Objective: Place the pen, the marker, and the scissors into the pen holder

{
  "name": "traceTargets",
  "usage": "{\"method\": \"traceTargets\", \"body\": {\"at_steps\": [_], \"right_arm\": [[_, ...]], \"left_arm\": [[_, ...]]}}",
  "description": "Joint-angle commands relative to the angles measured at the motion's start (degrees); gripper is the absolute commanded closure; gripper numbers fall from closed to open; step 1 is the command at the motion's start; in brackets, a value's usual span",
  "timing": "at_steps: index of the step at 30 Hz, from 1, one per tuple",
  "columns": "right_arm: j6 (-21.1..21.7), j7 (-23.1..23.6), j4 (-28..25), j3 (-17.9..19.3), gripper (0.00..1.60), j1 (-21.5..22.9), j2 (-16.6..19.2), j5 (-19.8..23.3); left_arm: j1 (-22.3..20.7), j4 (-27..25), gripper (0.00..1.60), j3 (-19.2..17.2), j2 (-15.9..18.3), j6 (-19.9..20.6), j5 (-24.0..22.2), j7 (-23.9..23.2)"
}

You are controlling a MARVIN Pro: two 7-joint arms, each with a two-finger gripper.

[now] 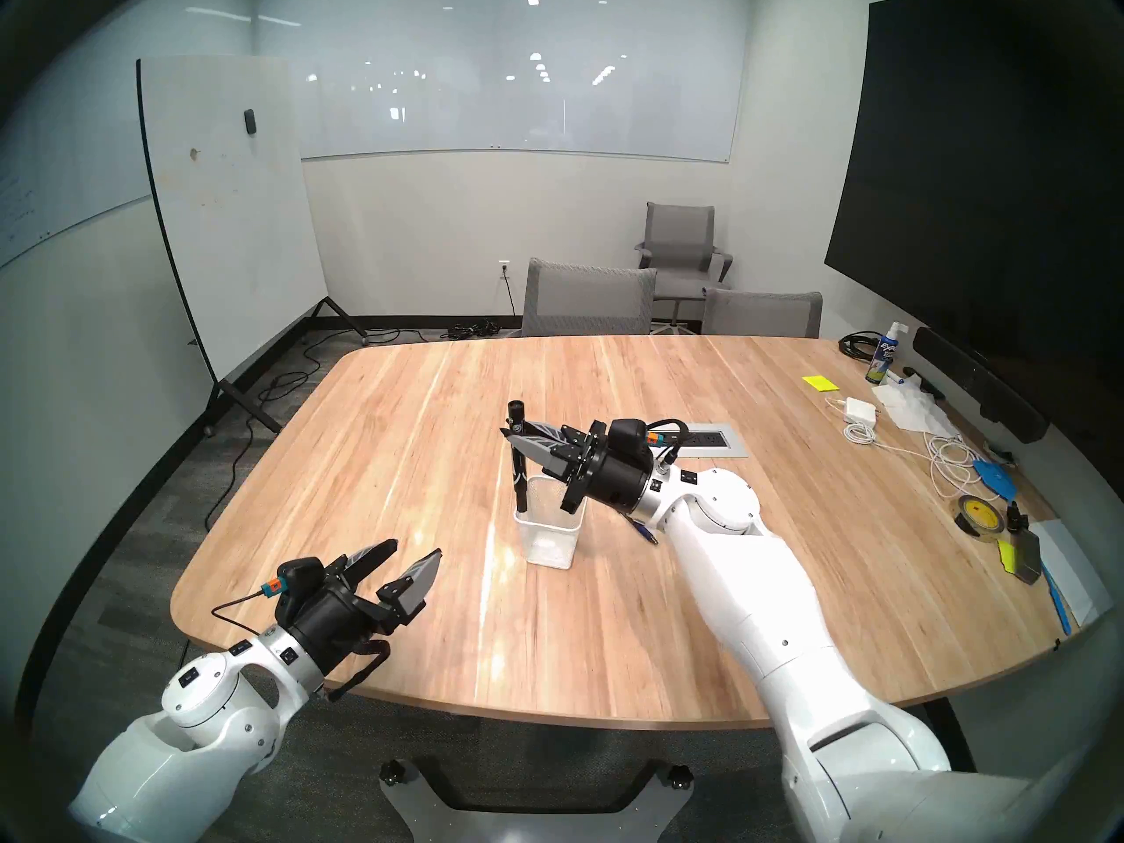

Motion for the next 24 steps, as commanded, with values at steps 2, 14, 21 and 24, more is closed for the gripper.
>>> {"method": "traceTargets", "body": {"at_steps": [2,14,21,24], "right_arm": [[-0.20,-0.17,-1.59,0.94,1.60,-0.56,0.76,0.38],[-0.78,-0.87,-2.08,1.80,1.60,-1.91,1.11,0.54],[-1.26,-0.91,-1.77,2.13,1.60,-2.34,1.20,0.54],[-1.43,-0.90,-1.59,2.20,1.60,-2.50,1.25,0.46]], "left_arm": [[-0.54,-0.32,0.00,0.03,-0.39,-0.88,0.17,-0.44],[-0.43,-0.17,0.00,-0.37,-0.62,-1.30,-0.02,-0.92],[-0.48,-0.09,0.00,-0.51,-0.72,-1.31,-0.26,-1.06],[-0.50,0.05,0.00,-0.64,-0.77,-1.31,-0.38,-1.11]]}}
